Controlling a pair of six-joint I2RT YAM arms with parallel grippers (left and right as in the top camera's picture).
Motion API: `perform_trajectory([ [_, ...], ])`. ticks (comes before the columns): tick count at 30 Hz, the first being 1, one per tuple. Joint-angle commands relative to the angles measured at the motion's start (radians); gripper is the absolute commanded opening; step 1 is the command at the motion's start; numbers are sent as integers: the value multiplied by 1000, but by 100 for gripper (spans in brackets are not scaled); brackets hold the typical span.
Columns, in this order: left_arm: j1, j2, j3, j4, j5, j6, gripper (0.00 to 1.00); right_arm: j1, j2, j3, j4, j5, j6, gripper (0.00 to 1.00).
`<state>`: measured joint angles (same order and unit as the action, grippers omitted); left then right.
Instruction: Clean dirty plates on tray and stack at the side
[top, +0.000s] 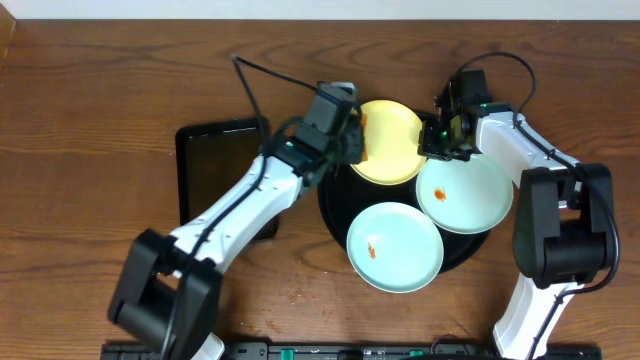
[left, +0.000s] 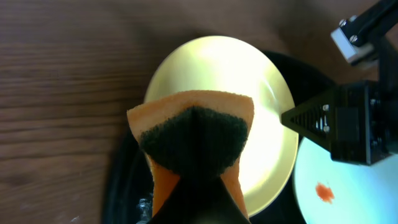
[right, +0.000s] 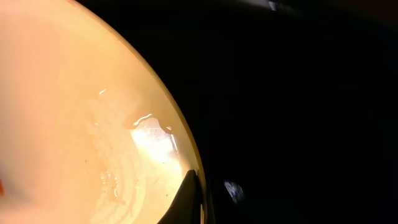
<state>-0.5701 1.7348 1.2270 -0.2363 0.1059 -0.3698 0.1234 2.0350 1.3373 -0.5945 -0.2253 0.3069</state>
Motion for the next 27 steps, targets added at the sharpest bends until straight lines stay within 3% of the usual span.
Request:
perform_trajectory([
  [1,-39,61,14,65,-1,-10,8,21,-3,-1,-35,127,35,1],
  [10,-97,184,14,254,-2,-10,7,44,-47,-1,-60,202,-42,1],
  [21,-96,342,14,324,-16,-54,7,55,-58,-1,-82,218,-58,1],
  [24,-91,356,14,304,-72,-28,7,60,-58,-1,-83,219,-61,1],
  [26,-87,356,14,259,-204,42,7,67,-58,-1,-84,221,-62,1],
  [27,-88,356,14,217,-354,79,7,68,-58,-1,-85,221,-61,1],
])
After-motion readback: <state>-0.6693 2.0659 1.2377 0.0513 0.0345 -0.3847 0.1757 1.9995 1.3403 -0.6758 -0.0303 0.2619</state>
